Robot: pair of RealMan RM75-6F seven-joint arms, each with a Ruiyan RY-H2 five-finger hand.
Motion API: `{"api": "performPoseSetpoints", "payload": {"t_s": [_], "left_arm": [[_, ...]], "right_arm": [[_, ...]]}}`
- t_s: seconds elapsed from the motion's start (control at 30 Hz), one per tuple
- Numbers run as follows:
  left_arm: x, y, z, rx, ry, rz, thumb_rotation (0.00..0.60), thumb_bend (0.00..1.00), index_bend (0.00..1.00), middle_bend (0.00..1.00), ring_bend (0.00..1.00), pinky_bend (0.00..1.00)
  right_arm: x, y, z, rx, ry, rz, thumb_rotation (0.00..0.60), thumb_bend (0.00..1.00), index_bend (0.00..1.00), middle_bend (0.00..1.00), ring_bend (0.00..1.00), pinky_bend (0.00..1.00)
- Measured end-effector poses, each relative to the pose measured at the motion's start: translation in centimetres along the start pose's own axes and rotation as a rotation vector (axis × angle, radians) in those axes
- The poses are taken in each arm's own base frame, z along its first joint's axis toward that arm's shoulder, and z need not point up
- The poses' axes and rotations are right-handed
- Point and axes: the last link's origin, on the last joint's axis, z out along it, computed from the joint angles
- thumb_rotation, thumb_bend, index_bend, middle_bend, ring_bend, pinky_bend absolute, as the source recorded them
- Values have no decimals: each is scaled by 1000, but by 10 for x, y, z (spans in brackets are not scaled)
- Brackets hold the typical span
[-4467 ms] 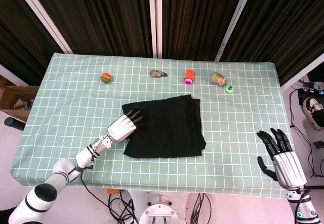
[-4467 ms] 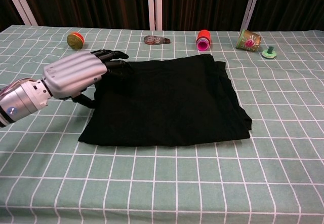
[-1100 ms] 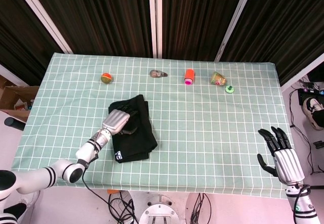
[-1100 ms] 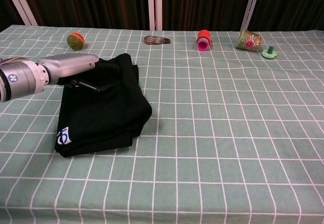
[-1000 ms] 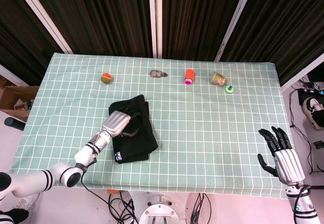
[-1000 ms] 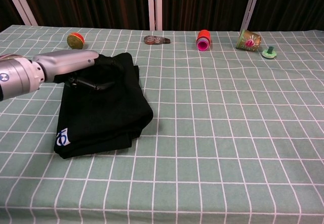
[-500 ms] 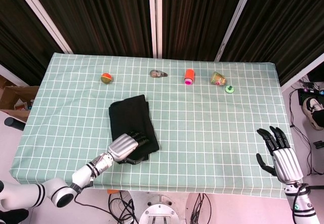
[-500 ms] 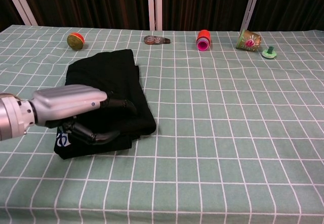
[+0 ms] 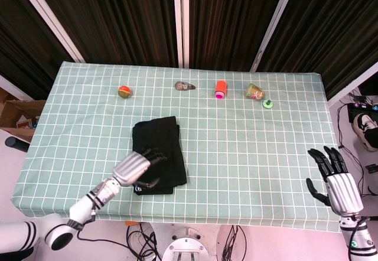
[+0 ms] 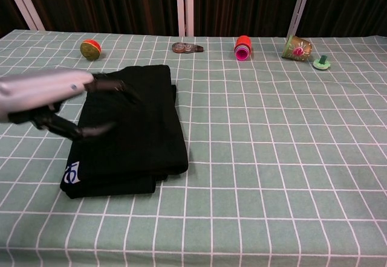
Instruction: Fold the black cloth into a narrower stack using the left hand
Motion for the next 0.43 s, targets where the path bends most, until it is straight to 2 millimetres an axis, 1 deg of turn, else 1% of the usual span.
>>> {"api": "performPoseSetpoints", "payload": {"t_s": [0.03, 0.07, 0.13, 0.17, 0.23, 0.27, 0.37, 0.43], "left_arm": [[7, -9, -7, 39, 43, -4, 331, 374, 178, 194, 79, 146], [16, -23, -18, 104, 98, -4, 348, 357, 178, 192, 79, 146], [25, -47, -38, 219, 167, 8, 393, 316, 178, 189, 79, 146], [29, -62, -53, 303, 204, 28, 421, 290, 178, 187, 79, 146], [35, -85, -79, 432, 246, 72, 444, 260, 178, 185, 79, 145], [37, -97, -96, 511, 265, 104, 451, 250, 178, 183, 79, 144], [39, -115, -136, 646, 294, 158, 471, 245, 178, 181, 79, 142], [39, -118, -156, 691, 305, 162, 481, 244, 178, 180, 79, 141]], "right_arm": [[3, 3, 0, -9, -5, -9, 600, 382, 139, 160, 0, 50], [6, 5, 0, -17, -8, -15, 600, 385, 139, 160, 0, 50], [12, 10, 2, -38, -13, -28, 600, 391, 139, 159, 0, 50], [15, 12, 2, -46, -14, -31, 600, 393, 139, 159, 0, 50], [20, 15, 4, -55, -19, -27, 600, 395, 139, 157, 0, 50], [22, 15, 4, -58, -21, -20, 600, 396, 139, 156, 0, 49], [28, 16, 6, -64, -34, -9, 600, 401, 140, 149, 0, 47], [30, 14, 6, -64, -39, -12, 600, 414, 140, 145, 0, 46]]}}
